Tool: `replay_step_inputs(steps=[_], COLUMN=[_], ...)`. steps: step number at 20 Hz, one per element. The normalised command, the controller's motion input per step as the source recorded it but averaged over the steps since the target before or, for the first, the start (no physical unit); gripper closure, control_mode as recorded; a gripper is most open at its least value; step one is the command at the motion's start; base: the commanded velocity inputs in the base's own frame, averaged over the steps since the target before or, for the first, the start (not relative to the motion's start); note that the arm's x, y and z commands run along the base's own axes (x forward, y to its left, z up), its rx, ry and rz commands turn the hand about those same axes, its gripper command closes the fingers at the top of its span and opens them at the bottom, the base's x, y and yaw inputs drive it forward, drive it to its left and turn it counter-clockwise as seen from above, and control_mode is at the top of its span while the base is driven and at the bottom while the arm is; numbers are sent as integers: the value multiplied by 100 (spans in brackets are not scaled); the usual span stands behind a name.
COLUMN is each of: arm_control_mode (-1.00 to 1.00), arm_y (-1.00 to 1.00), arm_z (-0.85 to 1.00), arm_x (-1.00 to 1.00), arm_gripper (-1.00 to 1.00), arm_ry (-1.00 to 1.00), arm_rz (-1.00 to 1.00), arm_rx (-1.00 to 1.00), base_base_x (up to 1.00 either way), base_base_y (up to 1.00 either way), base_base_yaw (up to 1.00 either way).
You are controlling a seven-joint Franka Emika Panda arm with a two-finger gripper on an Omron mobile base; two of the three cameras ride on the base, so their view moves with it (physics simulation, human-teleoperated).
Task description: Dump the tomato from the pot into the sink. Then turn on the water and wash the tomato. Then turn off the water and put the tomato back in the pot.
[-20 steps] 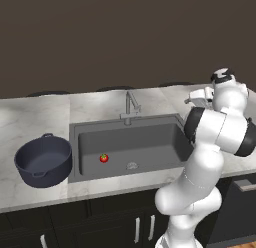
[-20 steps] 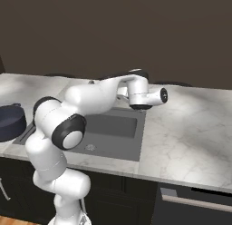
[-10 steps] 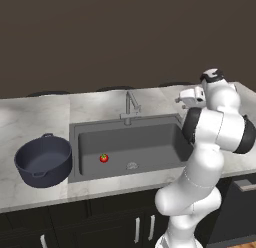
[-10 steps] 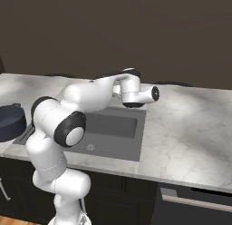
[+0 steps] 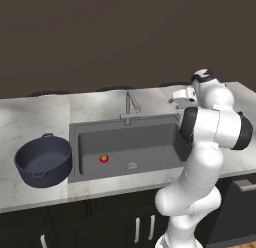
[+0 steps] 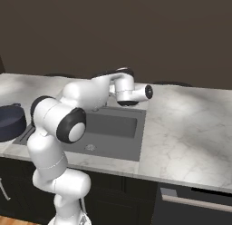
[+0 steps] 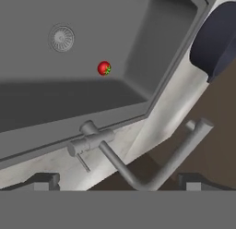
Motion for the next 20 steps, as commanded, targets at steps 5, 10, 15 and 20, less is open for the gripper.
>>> replay_step_inputs(steps=[5, 10, 15, 20], arm_control_mode=[-100, -100, -100, -100], arm_y=[23, 32, 28, 19], arm_z=[-13, -20, -22, -22], arm_x=[0, 1, 11, 21], arm_gripper=[-100, -100, -100, -100], arm_ry=[0, -1, -4, -4], arm_rz=[0, 1, 0, 0], arm_rx=[-3, 0, 0, 0], base_base_x=[0, 0, 0, 0], base_base_y=[0, 0, 0, 0], base_base_yaw=[0, 0, 0, 0])
